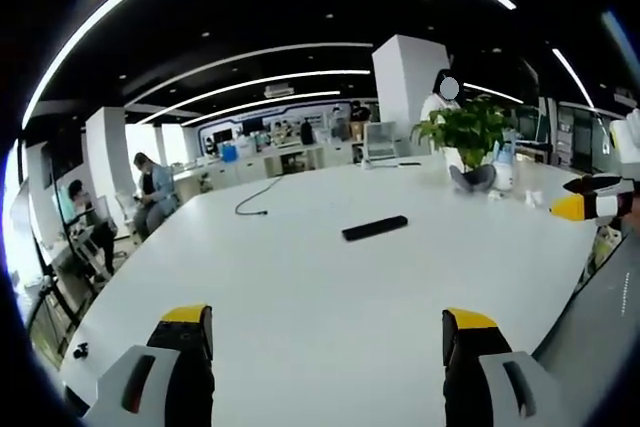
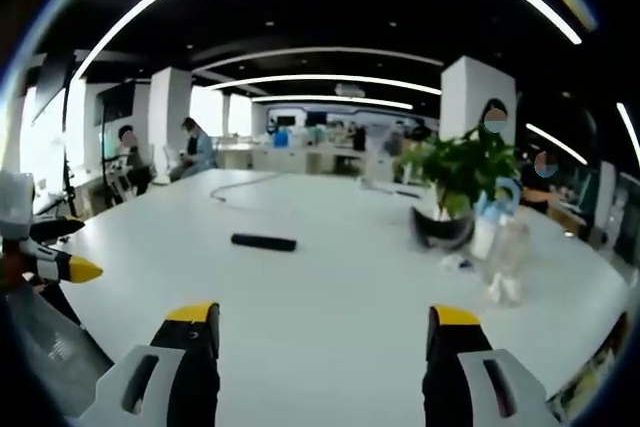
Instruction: Press the specified remote control buttons in sequence, fully releasing each button before pressing the next.
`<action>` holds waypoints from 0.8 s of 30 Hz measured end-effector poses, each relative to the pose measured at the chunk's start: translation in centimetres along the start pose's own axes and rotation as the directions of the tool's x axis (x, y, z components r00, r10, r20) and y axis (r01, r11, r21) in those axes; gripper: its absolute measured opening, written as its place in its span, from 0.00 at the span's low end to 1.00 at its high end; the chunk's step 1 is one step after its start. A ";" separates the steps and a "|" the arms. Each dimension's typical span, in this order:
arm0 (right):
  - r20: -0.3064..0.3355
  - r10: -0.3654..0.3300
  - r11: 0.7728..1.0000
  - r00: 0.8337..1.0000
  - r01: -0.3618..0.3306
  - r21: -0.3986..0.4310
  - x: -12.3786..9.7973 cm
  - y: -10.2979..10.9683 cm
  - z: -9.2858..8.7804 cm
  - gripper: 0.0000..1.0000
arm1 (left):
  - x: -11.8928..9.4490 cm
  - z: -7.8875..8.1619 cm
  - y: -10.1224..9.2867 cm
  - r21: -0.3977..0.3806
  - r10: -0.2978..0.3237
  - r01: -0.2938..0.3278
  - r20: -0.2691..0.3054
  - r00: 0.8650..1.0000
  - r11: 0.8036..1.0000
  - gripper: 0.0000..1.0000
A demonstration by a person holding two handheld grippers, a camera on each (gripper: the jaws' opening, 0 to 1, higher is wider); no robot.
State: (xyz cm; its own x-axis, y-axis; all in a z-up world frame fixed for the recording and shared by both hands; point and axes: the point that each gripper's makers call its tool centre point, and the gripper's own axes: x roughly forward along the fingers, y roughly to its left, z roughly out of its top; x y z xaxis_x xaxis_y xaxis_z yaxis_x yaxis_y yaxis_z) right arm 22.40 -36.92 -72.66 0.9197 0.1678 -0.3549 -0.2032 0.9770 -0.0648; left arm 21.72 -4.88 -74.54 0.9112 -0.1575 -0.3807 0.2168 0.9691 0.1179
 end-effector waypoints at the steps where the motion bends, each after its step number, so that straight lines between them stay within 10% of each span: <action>1: -0.003 0.001 1.000 1.000 -0.001 -0.001 0.0 0.0 -0.1 0.84 | 0.0 -0.1 0.0 0.001 0.002 -0.002 -0.002 1.000 1.000 0.99; 24: -0.009 0.006 1.000 1.000 -0.006 -0.003 0.0 0.1 -0.1 0.81 | 0.2 -0.3 -0.5 0.016 -0.023 0.023 -0.016 1.000 1.000 0.98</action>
State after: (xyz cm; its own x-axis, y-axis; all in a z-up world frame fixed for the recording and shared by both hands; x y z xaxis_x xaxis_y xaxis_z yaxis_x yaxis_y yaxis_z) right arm 22.36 -36.86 -72.77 0.9155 0.1729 -0.3633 -0.2102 0.9755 -0.0653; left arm 21.66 -5.32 -74.92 0.9001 -0.1767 -0.3983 0.2436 0.9620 0.1236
